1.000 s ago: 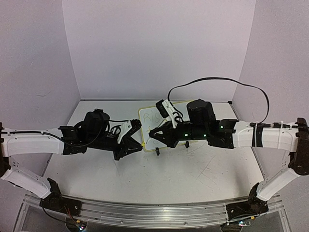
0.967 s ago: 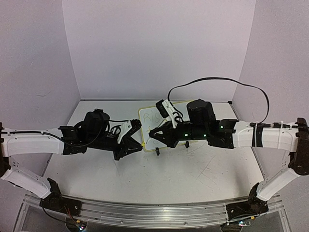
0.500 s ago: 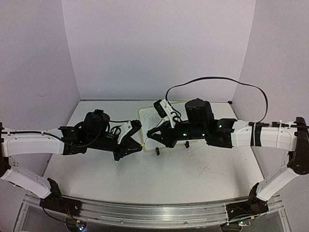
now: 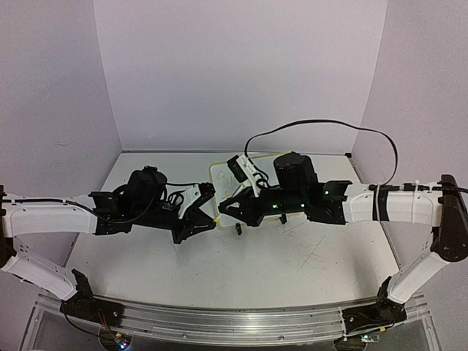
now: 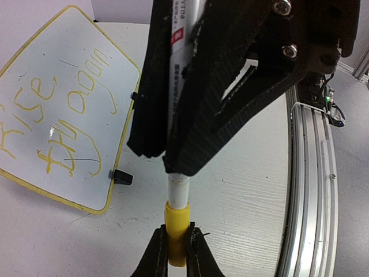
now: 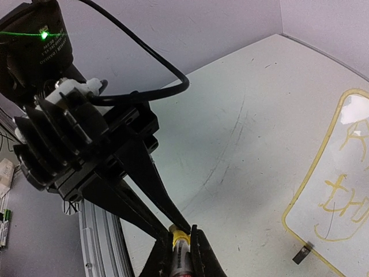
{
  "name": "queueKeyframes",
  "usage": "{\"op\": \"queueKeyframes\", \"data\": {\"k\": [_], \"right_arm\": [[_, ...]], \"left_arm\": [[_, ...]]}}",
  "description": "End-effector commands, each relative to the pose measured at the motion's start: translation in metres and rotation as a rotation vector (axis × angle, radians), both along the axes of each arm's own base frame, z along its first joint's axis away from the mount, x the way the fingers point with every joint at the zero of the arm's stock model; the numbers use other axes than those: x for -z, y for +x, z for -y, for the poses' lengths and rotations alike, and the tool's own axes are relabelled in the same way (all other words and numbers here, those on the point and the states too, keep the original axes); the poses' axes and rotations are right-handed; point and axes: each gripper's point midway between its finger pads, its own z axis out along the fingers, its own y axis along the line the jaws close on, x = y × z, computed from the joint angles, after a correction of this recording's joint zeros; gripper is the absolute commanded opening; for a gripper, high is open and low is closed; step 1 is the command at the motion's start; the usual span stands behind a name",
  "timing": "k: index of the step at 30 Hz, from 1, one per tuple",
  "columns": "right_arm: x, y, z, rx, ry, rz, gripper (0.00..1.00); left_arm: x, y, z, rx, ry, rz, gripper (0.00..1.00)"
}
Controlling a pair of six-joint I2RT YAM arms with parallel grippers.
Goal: Write a sentence on the whiteboard
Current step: Insert the whiteboard marker without the cap into the pen cap.
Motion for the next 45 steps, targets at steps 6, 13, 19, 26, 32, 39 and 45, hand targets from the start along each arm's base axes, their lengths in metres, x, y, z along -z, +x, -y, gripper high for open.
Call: {"op": "queueKeyframes", "data": {"k": [6,13,19,26,32,39,45], "right_arm": [[0.006,-0.007,-0.027,-0.032,0.03,-0.025,0.0],[0.037,-0.013,-0.044,-0.032,0.051,-0.109,0.0],[0.041,-0.019,-0.05,-0.053,0.08,-0.134,0.0],[0.079,-0.018,-0.063,-0.034,0.0,-0.197,0.0],[0.109,-0.03,-0.085,-0.025,-0.053,-0.246,0.0],[0.044,0.007,-0.048,0.115,0.08,-0.219,0.03],[-0.022,0.04,0.022,0.272,0.201,-0.164,0.43]], "left_arm": [[-0.02,0.01,-0.001,-0.048,-0.038,0.053,0.0],[-0.033,0.015,-0.01,-0.108,-0.073,0.096,0.0],[-0.047,0.012,-0.017,-0.122,-0.123,0.138,0.0],[-0.068,0.01,-0.02,-0.144,-0.183,0.204,0.0],[-0.079,0.01,-0.024,-0.176,-0.195,0.247,0.0],[-0.052,0.013,-0.036,-0.266,-0.18,0.136,0.0],[-0.013,0.021,-0.06,-0.455,-0.151,-0.043,0.0]]}}
